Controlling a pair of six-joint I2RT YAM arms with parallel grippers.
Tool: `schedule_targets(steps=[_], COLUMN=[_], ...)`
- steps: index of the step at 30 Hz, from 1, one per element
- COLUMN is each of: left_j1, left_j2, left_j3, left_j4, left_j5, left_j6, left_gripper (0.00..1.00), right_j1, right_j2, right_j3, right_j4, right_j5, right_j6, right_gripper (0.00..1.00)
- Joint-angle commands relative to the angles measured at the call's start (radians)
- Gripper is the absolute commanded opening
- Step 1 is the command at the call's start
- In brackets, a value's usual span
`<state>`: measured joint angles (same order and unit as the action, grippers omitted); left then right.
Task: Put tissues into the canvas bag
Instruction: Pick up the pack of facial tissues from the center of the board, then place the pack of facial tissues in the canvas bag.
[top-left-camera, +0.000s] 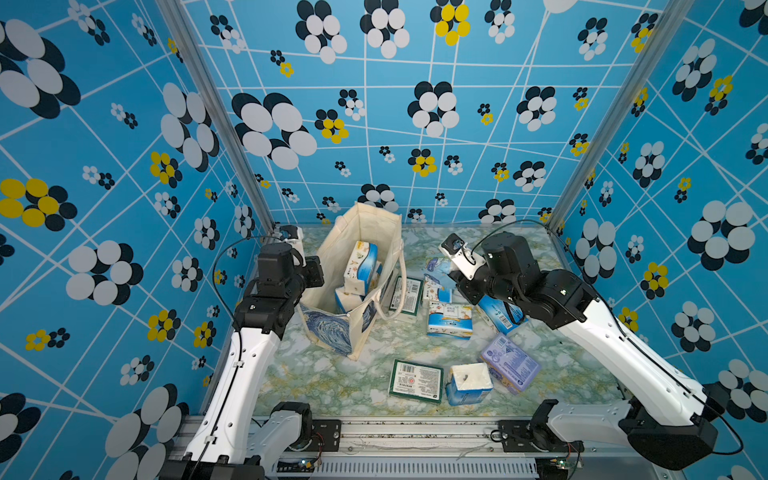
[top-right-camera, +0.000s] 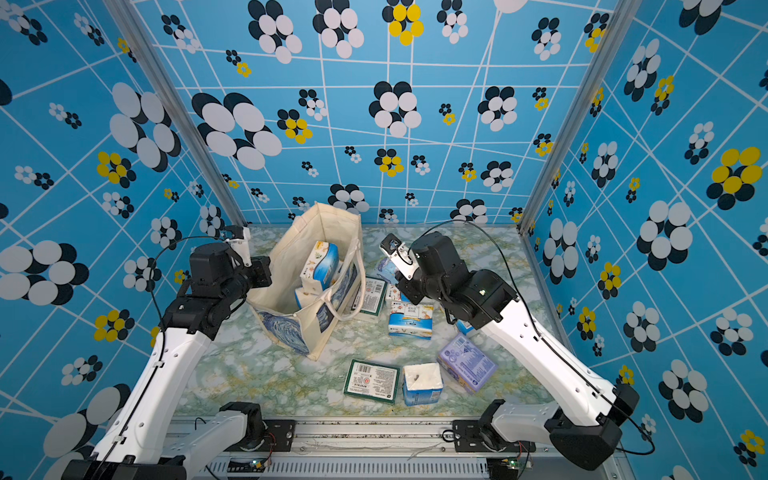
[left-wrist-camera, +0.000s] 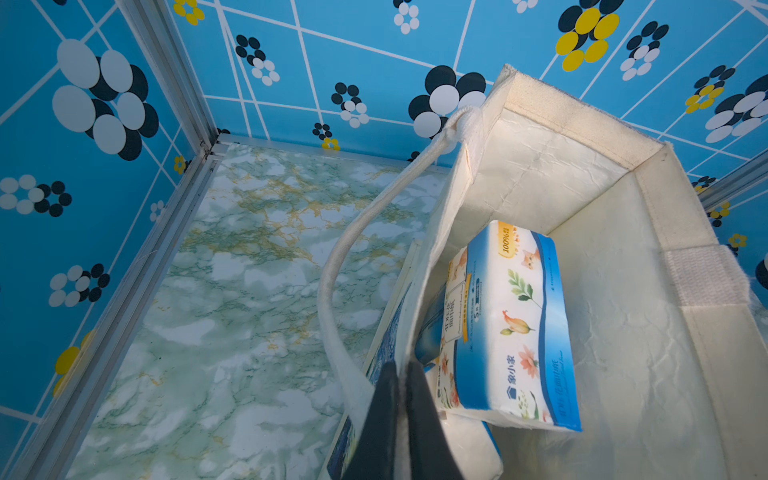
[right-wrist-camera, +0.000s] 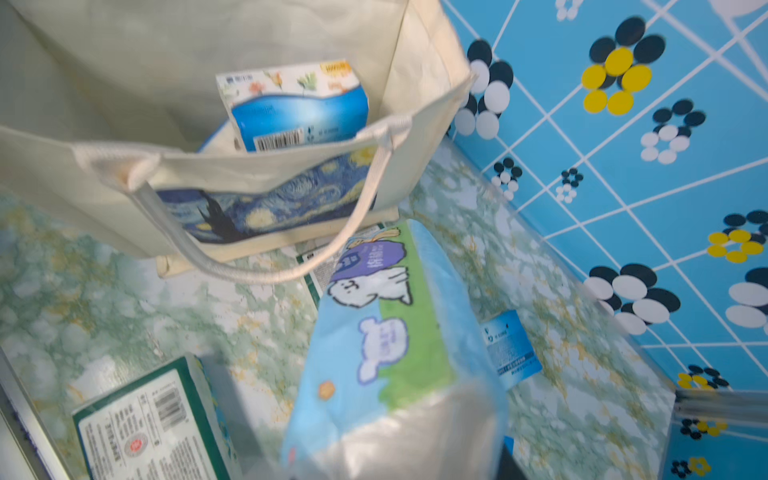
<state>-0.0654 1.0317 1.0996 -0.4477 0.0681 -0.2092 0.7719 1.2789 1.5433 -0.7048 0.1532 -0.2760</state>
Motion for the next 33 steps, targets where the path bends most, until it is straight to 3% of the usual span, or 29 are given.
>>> schedule_targets(steps=[1,7,14,24,29,33], left_j1=[0.007,0.006,0.004,0.004,0.000,-0.004], left_j2=[-0.022,-0.022,-0.018,-0.016,-0.021,-0.019], left_j3=[0.010,0.016,0.027,0.032,0.033,0.046], left_j4=[-0.012,0.004,0.014,0.040,0.060,0.063], left_j5=[0.018,0.019,0.021,0.009,0.009,0.009], left_j6=[-0.004,-0.022,-0.032,-0.044,-0.053,-0.054], left_gripper=[0.00,0.00,0.00,0.00,0.00,0.00], right_j1=[0.000,0.025,0.068,0.140,0.192,0.203], right_j2=[0.038,0.235,0.460,0.756,0.979,1.072], right_j3=[0.088,0.305,0.476,0.861,1.180,1.298], right_j4=[0.255,0.325,0.248,-0.255,-0.507,-0.581], right_j5=[-0.137,-0.395,-0.487,-0.449,-0.375,-0.357], right_j6=[0.051,0.167,0.246,0.163,0.096,0.086], right_gripper=[0.24,0.24,0.24,0.24,0.25,0.26])
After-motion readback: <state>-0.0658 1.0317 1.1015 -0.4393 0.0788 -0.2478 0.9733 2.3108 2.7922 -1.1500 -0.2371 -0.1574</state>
